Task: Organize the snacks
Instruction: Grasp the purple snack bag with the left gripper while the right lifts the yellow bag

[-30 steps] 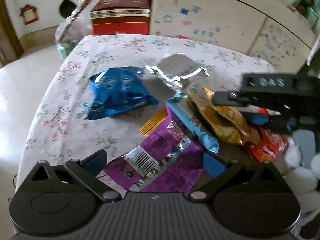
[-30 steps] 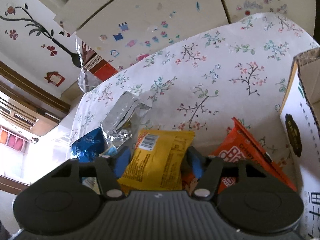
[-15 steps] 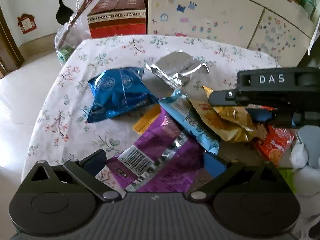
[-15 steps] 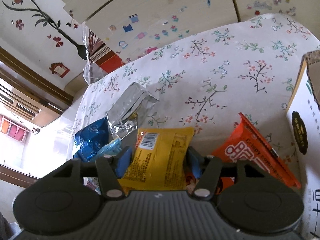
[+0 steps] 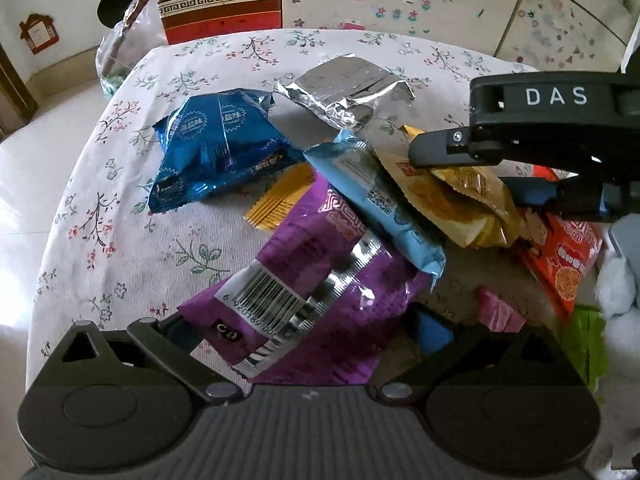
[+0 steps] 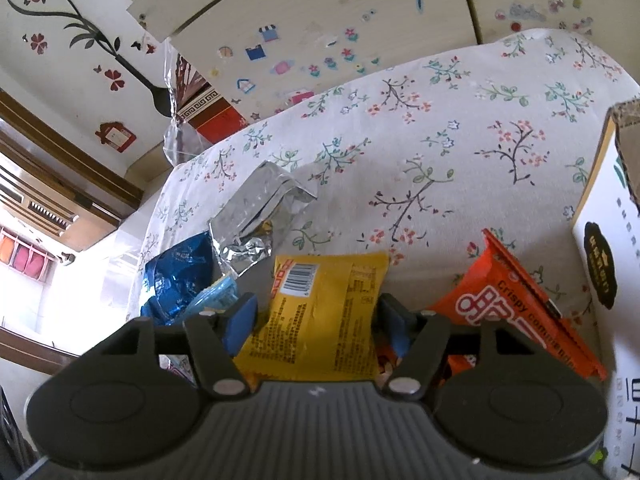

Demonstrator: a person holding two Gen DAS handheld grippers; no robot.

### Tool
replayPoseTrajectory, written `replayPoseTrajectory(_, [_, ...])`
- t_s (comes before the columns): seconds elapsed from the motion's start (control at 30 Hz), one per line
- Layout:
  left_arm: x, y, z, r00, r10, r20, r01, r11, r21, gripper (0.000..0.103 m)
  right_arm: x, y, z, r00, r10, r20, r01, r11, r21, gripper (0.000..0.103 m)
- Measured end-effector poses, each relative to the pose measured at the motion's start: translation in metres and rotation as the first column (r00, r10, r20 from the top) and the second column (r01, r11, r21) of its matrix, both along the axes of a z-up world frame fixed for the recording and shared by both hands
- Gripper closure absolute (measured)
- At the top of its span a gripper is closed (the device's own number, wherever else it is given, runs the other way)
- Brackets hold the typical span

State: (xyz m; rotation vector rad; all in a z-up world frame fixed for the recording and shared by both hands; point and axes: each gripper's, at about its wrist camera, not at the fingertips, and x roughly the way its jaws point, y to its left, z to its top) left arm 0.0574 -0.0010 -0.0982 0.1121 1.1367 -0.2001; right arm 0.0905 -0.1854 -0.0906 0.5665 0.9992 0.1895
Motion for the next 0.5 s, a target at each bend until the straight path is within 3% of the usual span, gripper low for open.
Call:
replayPoseTrajectory(0.23, [-0.006,0.000,0.002,1.000,-0.001,0.017,0.001,1.000,-0.005,0.000,-0.001,0.003,0.000,1.000,0.009,0.014,-0.008,1.000,-0.013,0.029])
replayPoseTrajectory(0.3, [-0.005,0.001,0.003,1.000,0.002,0.011,-0.002,1.000,-0.008,0.000,-0.002,0.003,0.000,1.000,0.008,0.018,-0.007,1.000,-0.009,0.036])
replayPoseTrajectory(0.33, [-0.004,0.002,0.004,1.000,0.008,0.013,-0.008,1.000,-0.008,0.004,-0.002,0.002,0.000,1.000,0.009,0.016,-0.009,1.000,0.000,0.042])
replayPoseTrajectory(0.5, [-0.006,0.010,0.015,0.999,0.029,0.031,-0.028,0.999,-0.047,0.018,-0.007,-0.001,0.009,1.000,0.007,0.029,-0.007,1.000,0.010,0.045])
